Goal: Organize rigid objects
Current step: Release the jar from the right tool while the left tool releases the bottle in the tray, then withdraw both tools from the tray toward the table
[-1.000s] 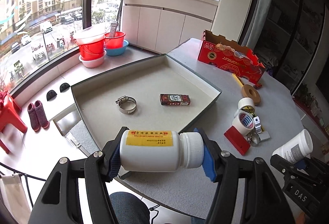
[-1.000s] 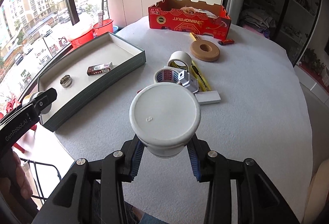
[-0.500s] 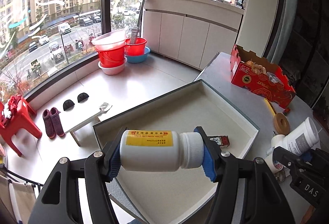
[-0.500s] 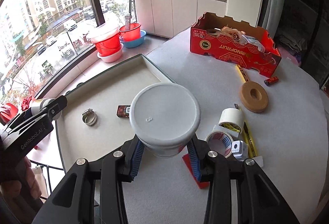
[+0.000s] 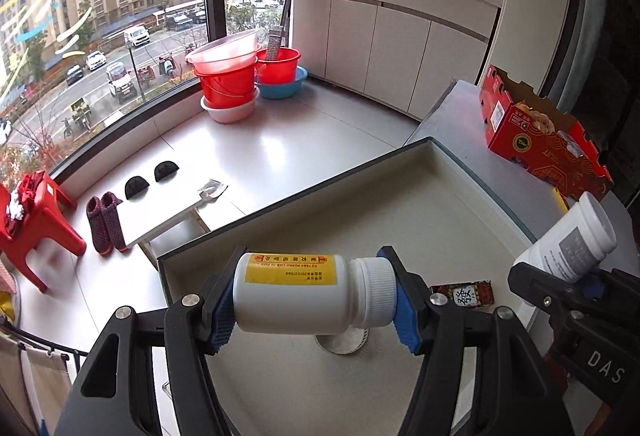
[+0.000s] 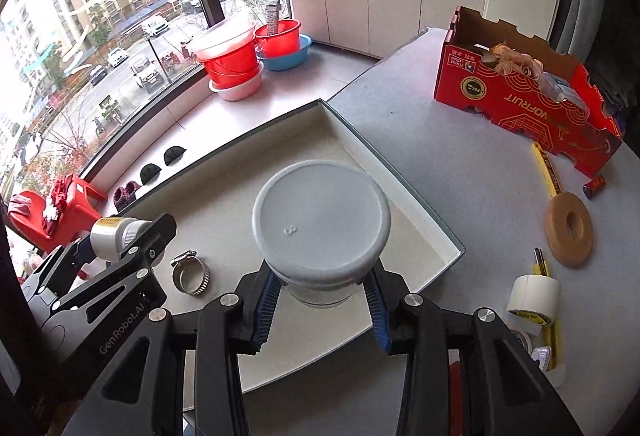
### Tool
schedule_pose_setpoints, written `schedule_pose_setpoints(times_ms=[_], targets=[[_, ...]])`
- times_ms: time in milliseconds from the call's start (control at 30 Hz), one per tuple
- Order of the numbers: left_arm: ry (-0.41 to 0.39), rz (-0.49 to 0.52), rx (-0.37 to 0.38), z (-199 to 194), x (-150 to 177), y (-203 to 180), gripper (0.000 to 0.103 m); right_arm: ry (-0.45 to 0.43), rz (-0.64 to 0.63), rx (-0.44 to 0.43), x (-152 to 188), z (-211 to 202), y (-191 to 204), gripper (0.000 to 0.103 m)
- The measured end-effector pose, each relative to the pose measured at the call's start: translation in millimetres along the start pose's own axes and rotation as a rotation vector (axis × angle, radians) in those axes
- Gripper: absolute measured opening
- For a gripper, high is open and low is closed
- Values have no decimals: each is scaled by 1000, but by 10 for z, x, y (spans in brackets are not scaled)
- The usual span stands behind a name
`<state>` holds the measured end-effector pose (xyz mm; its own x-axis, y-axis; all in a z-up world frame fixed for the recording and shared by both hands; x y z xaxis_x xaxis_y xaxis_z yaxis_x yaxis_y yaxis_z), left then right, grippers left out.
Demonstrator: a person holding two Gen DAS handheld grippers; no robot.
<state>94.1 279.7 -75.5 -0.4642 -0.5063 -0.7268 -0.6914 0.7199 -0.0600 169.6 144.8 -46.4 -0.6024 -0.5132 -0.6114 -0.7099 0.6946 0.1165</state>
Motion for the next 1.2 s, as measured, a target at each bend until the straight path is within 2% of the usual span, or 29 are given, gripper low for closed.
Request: schedule_pose_setpoints(times_ms=[600,633,733,800,900,933,967,1033,1100,1133,1200], targets=[[62,5,-13,322,35,-41,68,61,3,10,-15,443,45,41],[70,7,-10,341,50,-50,68,66,4,12,-7,462,38,41],[78,6,-12,357,76,-41,80,71,-8,16,7,491,36,41],[80,2,-20,351,83,-12,82,67,-17,33,7,477,16,46],[116,-20,-16,366,127,51,85,47,-16,85,-20,411,-73,71],[120,-29,-2,363,135,60,90,33,-13,87,-35,376,-92,83],[121,-38,0,353,140,82,97,23,-12,80,-47,342,-95,85],[109,-56,4,315,132,126,103,12,-11,61,-57,279,-89,85],[106,-77,23,267,133,155,103,17,-5,53,-44,243,-87,94],[107,-80,38,247,135,148,103,16,2,55,-39,229,-95,103],[105,-70,36,208,143,146,103,18,14,45,-19,208,-85,103]])
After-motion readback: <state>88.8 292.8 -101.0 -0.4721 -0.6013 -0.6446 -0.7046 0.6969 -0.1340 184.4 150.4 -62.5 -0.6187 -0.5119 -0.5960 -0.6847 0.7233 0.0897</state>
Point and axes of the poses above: each gripper's, at about its wrist camera, not at the fingertips, and z roughly the way its jaws point, y to its left, x to its underside, the point moved 10 cm from there along z, roughly the way its jaws point, and after that the axes turned 6 degrees about -y, right-handed, at the moved point
